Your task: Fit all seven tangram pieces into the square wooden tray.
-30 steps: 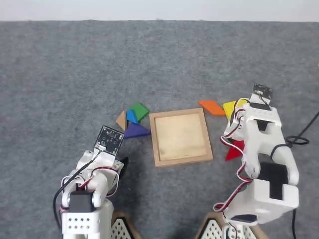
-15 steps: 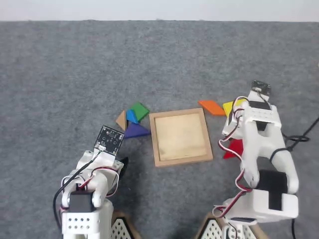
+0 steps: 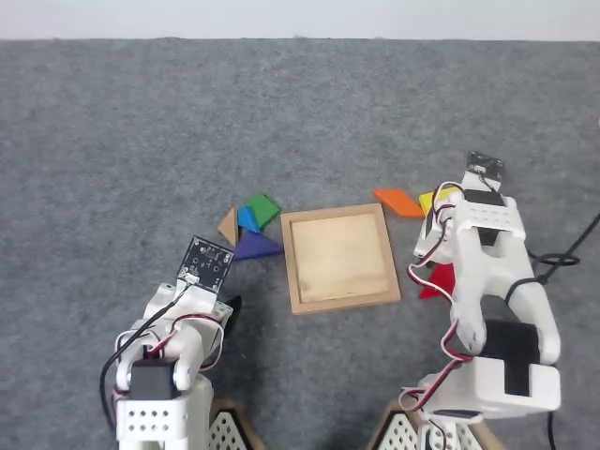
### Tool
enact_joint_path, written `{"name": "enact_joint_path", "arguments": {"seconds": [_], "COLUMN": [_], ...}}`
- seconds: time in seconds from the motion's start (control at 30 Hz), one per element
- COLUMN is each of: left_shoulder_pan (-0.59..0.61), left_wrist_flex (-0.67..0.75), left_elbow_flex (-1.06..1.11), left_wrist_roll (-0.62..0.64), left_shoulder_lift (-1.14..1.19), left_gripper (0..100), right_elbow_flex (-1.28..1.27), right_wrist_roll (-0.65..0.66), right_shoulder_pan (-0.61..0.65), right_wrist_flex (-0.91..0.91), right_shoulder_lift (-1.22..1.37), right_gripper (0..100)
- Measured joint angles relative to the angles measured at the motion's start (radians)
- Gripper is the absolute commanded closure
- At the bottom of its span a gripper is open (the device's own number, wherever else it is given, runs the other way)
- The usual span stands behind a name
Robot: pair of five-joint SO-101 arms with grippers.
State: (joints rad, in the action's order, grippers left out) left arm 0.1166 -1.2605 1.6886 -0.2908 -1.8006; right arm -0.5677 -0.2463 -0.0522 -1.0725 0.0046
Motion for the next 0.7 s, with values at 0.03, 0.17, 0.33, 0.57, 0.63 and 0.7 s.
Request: {"name": "enact_joint_path", "arguments": {"seconds": [0.03, 0.17, 0.33, 0.57, 0.63, 0.7], "left_shoulder_pan": [0.0, 0.0, 0.0, 0.0, 0.0, 0.0], "left_wrist_flex": [0.0, 0.0, 0.0, 0.0, 0.0, 0.0], "left_elbow_flex": [0.0, 0.0, 0.0, 0.0, 0.0, 0.0], "left_wrist_roll": [0.0, 0.0, 0.0, 0.0, 0.0, 0.0], "left_shoulder_lift": [0.0, 0.0, 0.0, 0.0, 0.0, 0.0], "left_gripper": [76, 76, 76, 76, 76, 76], "right_elbow_flex": [0.0, 0.0, 0.018, 0.038, 0.04, 0.04], "right_wrist_roll": [0.0, 0.0, 0.0, 0.0, 0.0, 0.0], "right_shoulder_pan": [0.0, -0.002, -0.003, -0.003, -0.003, -0.005], "right_wrist_flex": [0.0, 0.008, 0.031, 0.031, 0.031, 0.031], "right_shoulder_lift": [0.0, 0.018, 0.11, 0.135, 0.135, 0.135], "right_gripper": [67.3, 70.5, 70.6, 74.2, 77.9, 79.3]}}
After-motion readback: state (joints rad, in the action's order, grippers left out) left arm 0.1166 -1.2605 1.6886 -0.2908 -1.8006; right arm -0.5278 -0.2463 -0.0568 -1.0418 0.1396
